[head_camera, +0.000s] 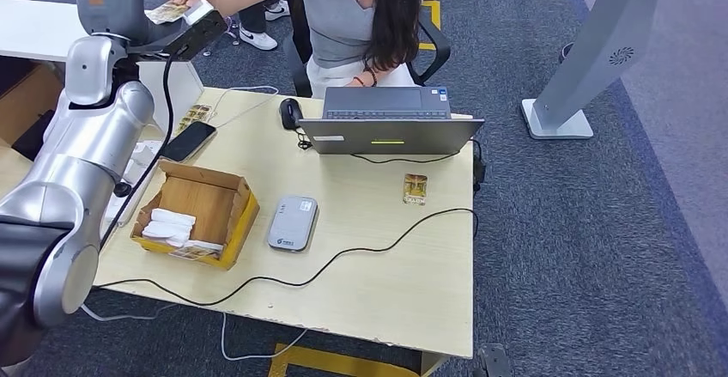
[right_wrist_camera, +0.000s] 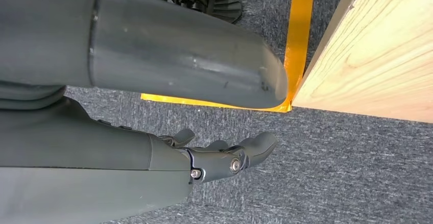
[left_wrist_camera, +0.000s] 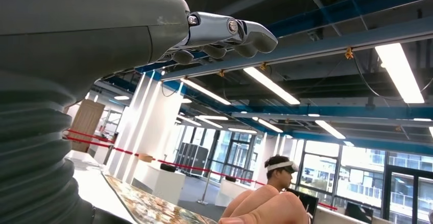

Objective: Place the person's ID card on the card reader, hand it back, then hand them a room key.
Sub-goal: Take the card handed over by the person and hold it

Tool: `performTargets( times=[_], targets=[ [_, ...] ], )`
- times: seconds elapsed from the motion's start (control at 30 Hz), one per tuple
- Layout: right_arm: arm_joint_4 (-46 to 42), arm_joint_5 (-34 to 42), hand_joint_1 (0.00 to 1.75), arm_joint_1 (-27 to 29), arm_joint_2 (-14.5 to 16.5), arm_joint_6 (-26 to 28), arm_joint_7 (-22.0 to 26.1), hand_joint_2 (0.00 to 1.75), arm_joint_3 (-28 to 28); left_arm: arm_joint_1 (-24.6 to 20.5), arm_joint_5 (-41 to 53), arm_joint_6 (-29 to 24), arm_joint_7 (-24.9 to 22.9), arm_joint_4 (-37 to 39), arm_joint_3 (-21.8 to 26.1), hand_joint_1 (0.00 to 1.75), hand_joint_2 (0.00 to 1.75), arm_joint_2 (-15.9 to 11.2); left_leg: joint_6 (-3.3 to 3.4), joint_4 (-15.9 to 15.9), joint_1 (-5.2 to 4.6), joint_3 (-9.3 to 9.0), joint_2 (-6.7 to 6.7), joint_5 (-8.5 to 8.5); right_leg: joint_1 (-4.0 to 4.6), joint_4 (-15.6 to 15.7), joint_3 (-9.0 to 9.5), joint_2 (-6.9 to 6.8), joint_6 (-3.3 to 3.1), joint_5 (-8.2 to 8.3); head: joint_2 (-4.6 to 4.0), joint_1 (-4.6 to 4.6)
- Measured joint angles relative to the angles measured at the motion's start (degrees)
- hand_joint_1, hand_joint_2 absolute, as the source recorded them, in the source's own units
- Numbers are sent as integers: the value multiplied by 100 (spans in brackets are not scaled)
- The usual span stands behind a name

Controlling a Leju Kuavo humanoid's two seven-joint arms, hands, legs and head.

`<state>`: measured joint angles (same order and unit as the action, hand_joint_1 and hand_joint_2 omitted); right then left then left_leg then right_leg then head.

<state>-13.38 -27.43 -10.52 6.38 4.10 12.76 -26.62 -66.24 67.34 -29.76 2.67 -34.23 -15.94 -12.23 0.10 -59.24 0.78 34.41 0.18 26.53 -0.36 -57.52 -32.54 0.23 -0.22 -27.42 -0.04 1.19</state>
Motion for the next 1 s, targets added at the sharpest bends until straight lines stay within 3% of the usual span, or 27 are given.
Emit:
performTargets(
  times=[0.1,0.13,1.0],
  targets=[
    [0,0,0,0,0,-1,0,0,0,2,0,-7,1,30,-7,140,175,1,0,0,0,0,0,0,0,0,0,0,0,0,0,1],
    [0,-1,0,0,0,-1,0,0,0,4,-1,-7,6,40,-10,175,175,1,0,0,0,0,0,0,0,0,0,0,0,0,0,1],
    [0,-34,0,1,0,-8,13,0,0,108,-186,1,261,66,-21,175,175,4,0,0,0,0,0,0,0,0,-1,0,0,0,0,1]
  ],
)
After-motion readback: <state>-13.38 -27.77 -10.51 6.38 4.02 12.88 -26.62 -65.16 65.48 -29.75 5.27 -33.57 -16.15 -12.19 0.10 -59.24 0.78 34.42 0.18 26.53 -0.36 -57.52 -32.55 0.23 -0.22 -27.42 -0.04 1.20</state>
